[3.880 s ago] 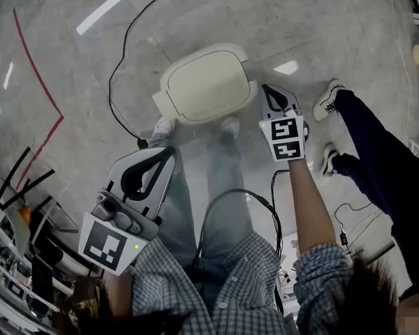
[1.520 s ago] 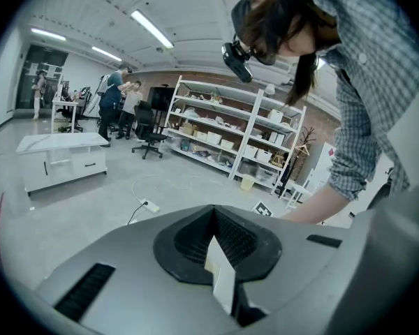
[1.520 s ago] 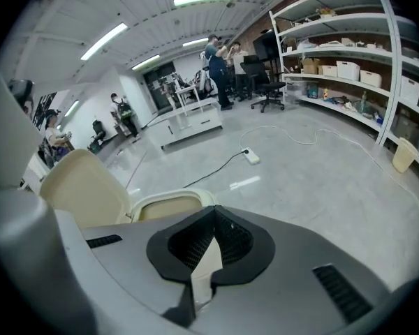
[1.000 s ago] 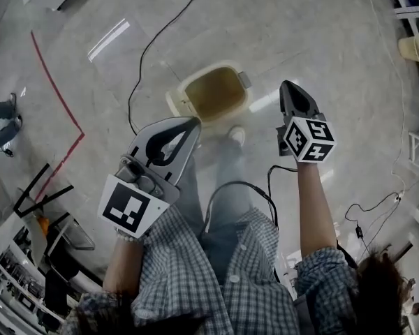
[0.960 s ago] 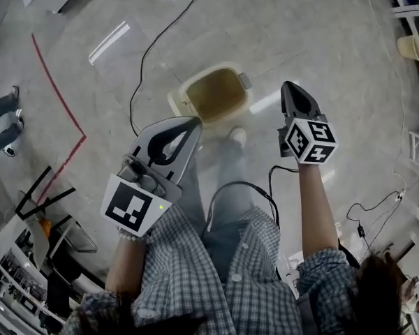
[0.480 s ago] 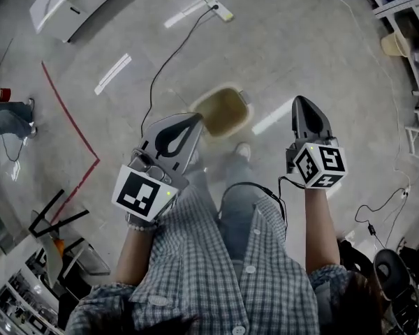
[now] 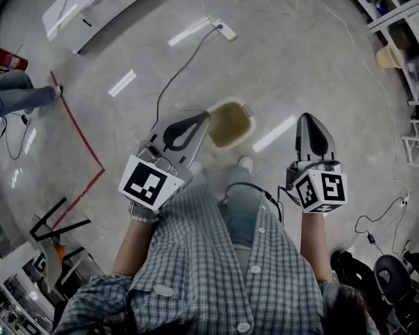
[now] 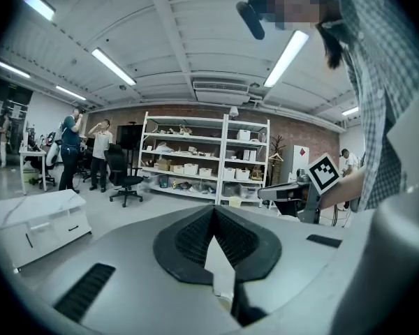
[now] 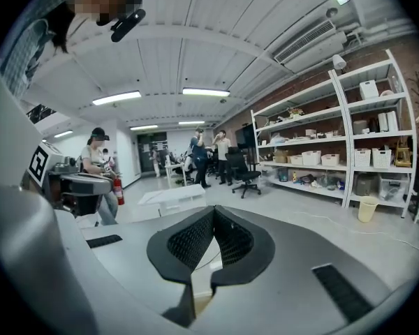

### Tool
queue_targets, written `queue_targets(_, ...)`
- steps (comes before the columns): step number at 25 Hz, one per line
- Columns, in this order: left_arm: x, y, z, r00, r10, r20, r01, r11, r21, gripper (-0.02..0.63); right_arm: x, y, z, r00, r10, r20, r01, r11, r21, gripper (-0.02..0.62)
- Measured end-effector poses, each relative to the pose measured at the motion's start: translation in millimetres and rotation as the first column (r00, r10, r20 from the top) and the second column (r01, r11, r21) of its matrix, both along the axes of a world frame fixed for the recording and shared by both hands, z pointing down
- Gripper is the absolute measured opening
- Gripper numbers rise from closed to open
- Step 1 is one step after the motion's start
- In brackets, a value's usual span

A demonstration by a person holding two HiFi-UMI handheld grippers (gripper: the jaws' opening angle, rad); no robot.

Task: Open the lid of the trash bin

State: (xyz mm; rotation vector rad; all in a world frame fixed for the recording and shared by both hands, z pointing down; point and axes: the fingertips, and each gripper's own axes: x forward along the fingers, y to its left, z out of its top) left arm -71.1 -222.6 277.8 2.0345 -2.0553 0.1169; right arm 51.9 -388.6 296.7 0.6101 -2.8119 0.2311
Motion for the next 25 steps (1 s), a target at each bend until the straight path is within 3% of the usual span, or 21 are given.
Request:
queue_targets(15, -14, -2, -28, 0.999, -0.016, 0.037, 0.013, 0.998, 0.063, -0.003, -24, 28, -32, 0.997, -0.076, 0.024, 0.073, 0.99, 0.117, 0.017)
queue_targets(25, -9, -3, -27, 0.999, -0.007, 0.036, 0.004, 0.998, 0.063, -0.003, -24, 30, -34, 0.996, -0.087, 0.019, 0.084, 0.988, 0.133, 0.017)
